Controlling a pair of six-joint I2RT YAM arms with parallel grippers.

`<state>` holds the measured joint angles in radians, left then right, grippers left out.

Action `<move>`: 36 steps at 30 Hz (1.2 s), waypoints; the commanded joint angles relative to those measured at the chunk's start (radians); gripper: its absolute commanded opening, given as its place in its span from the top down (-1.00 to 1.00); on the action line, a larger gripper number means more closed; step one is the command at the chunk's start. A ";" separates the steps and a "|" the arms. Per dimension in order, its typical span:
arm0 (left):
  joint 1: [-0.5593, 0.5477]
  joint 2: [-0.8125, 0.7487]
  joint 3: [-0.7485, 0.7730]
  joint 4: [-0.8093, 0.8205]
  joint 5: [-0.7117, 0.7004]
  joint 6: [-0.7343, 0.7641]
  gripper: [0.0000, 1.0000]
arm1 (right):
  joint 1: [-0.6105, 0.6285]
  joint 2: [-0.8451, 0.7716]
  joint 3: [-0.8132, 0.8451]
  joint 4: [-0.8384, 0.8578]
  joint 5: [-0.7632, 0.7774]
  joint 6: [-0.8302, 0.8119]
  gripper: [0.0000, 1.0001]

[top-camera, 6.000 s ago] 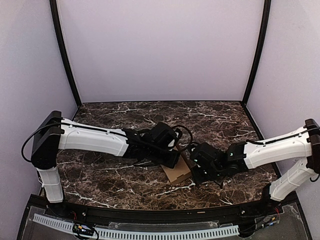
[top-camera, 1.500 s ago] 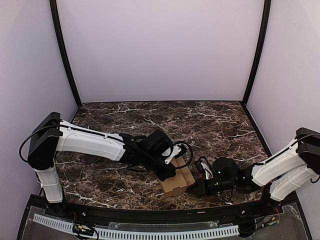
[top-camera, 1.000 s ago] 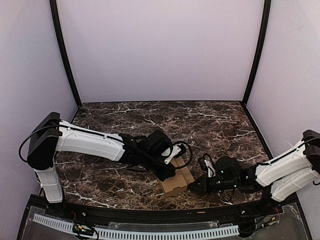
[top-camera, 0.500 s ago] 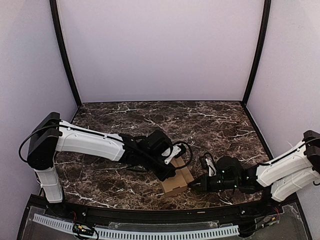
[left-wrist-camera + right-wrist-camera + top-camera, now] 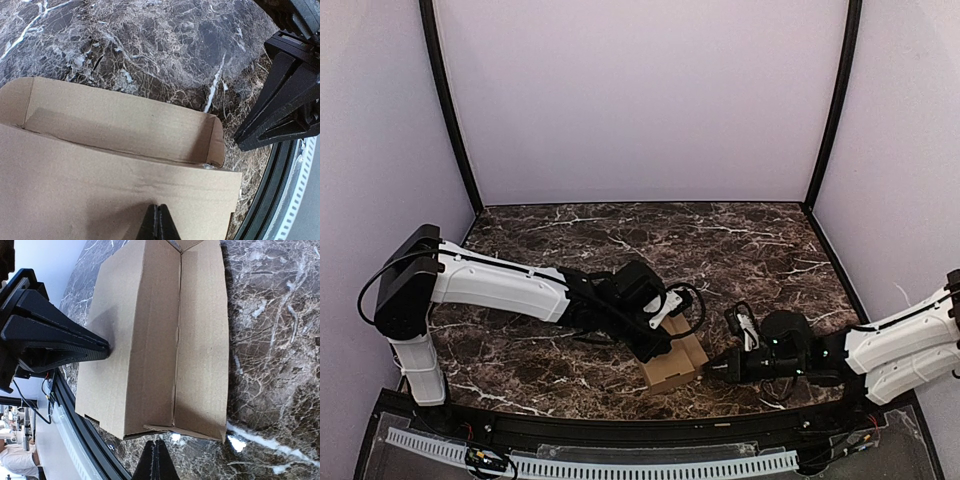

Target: Fold the paper box

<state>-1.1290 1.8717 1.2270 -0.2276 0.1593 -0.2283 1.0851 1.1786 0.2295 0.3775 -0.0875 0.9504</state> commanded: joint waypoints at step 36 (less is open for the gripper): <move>-0.021 0.056 -0.051 -0.199 0.012 0.010 0.99 | 0.004 0.037 0.182 -0.265 0.169 -0.078 1.00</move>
<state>-1.1305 1.8717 1.2270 -0.2279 0.1585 -0.2279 1.0931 1.2652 0.3946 0.1730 0.0036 0.8719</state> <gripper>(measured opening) 0.008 0.003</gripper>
